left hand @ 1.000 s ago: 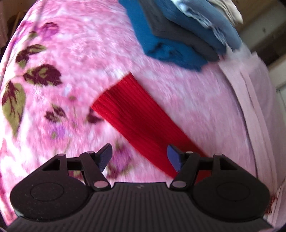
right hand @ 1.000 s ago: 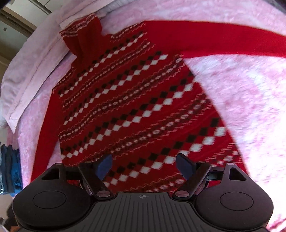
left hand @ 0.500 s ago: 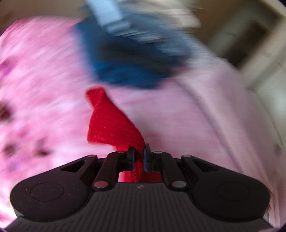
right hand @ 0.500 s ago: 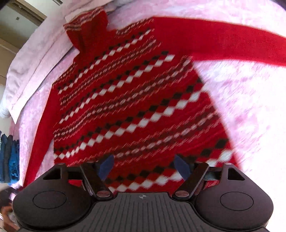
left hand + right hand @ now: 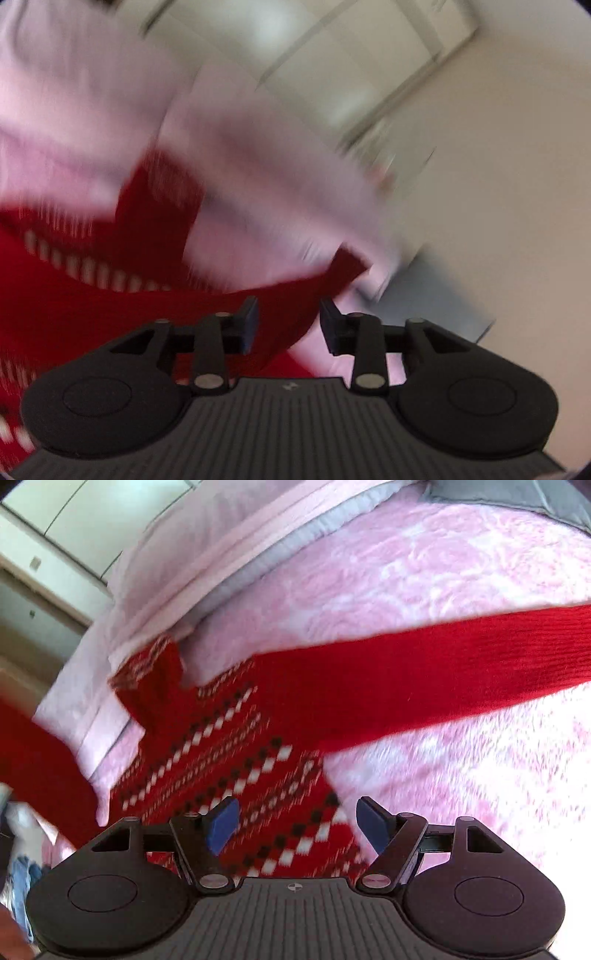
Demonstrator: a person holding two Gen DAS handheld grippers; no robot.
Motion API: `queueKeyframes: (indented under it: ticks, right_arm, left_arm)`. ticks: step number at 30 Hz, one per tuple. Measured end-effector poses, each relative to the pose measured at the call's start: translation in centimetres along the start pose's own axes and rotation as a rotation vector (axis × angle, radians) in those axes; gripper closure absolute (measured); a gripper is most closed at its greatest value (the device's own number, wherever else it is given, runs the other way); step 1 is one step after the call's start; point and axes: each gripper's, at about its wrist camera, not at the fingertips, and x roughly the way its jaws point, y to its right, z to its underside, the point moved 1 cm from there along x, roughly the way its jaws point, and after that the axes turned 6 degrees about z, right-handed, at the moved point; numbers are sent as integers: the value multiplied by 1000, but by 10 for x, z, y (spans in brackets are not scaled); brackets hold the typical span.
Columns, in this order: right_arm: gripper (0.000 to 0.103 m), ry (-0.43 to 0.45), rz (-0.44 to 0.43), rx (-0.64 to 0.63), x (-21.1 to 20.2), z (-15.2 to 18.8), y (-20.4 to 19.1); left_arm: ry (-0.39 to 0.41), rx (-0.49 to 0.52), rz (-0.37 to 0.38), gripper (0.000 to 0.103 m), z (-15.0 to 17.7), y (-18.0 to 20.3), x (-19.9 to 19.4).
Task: Fold clothes
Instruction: 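Grasp the sweater hem with the left gripper while the right gripper grasps a sleeve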
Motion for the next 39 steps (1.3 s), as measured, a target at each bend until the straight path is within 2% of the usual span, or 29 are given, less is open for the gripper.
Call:
queueKeyframes:
  ticks: [2, 5, 8, 11, 12, 13, 14, 18, 19, 20, 21, 22, 26, 28, 29, 30, 32, 34, 36, 37, 39]
  right_arm:
    - [29, -3, -2, 31, 8, -4, 6]
    - [29, -25, -46, 78, 21, -6, 12]
    - [29, -60, -114, 117, 39, -3, 11]
    - [29, -92, -176, 210, 63, 0, 9]
    - [30, -105, -190, 249, 72, 2, 9]
    - [38, -118, -196, 286, 80, 2, 10]
    - [48, -132, -191, 321, 89, 2, 13]
    - [51, -101, -152, 352, 110, -4, 16]
    - [59, -90, -141, 355, 114, -6, 16]
    - [79, -78, -132, 342, 118, -8, 15]
    - [91, -66, -123, 303, 119, -12, 12]
    - [95, -54, -112, 265, 119, -15, 8]
    - [95, 8, -113, 143, 112, -23, -6]
    - [96, 50, -121, 99, 108, -24, -14]
    - [101, 82, -128, 72, 104, -24, -18]
    - [101, 129, -140, 40, 97, -24, -22]
    - [101, 235, -180, -32, 81, -23, -30]
    - [101, 316, -208, -87, 67, -20, -33]
    - [101, 301, -177, -80, 70, -16, -26]
    - [100, 246, -117, -62, 81, -15, -18]
    - [100, 95, 28, 1, 109, -14, 4]
  left_arm:
    - [-82, -23, -69, 73, 20, -16, 9]
    - [-122, -3, -210, 73, 33, -42, -8]
    - [-156, 40, -349, 74, 35, -76, -32]
    - [-180, 86, -472, 74, 33, -109, -51]
    - [-186, 93, -502, 74, 34, -119, -57]
    - [-188, 97, -528, 74, 34, -128, -62]
    - [-184, 97, -547, 74, 32, -133, -66]
    - [-171, 115, -607, 74, 29, -146, -74]
    - [-167, 126, -622, 74, 28, -147, -74]
    - [-163, 138, -642, 73, 27, -148, -73]
    - [-157, 154, -670, 73, 25, -150, -71]
    - [-151, 159, -690, 73, 24, -150, -70]
    - [-124, 132, -695, 71, 18, -155, -71]
    - [-112, 165, -688, 73, 15, -156, -66]
    - [-105, 182, -688, 89, 13, -157, -64]
    - [-95, 203, -693, 95, 11, -157, -62]
    - [-82, 252, -701, 97, 10, -156, -62]
    - [-104, 327, -728, 97, 15, -155, -59]
    - [-169, 374, -751, 95, 23, -156, -52]
    - [-196, 376, -766, 93, 26, -158, -50]
    - [-199, 363, -791, 85, 25, -156, -51]
